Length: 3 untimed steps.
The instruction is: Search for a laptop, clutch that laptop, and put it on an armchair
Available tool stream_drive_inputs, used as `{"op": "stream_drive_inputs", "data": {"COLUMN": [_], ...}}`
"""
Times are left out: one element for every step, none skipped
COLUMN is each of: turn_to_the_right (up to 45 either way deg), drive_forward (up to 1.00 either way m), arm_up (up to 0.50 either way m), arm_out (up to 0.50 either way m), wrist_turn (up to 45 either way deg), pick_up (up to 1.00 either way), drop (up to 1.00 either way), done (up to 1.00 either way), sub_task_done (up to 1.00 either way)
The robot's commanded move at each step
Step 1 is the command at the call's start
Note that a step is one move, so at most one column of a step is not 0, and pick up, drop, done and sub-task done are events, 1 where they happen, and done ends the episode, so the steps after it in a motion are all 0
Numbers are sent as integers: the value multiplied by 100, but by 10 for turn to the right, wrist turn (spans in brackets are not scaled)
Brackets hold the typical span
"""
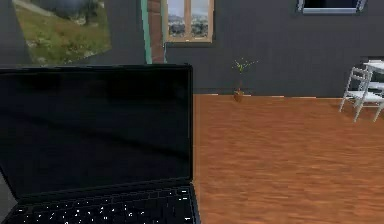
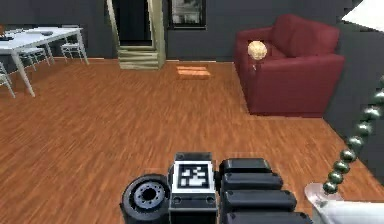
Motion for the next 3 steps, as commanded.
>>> {"op": "stream_drive_inputs", "data": {"turn_to_the_right": [180,-450,-450], "drive_forward": [0,0,0], "arm_up": [0,0,0], "arm_out": [0,0,0], "wrist_turn": [0,0,0], "pick_up": [0,0,0], "drop": [0,0,0], "done": [0,0,0], "sub_task_done": [0,0,0]}}
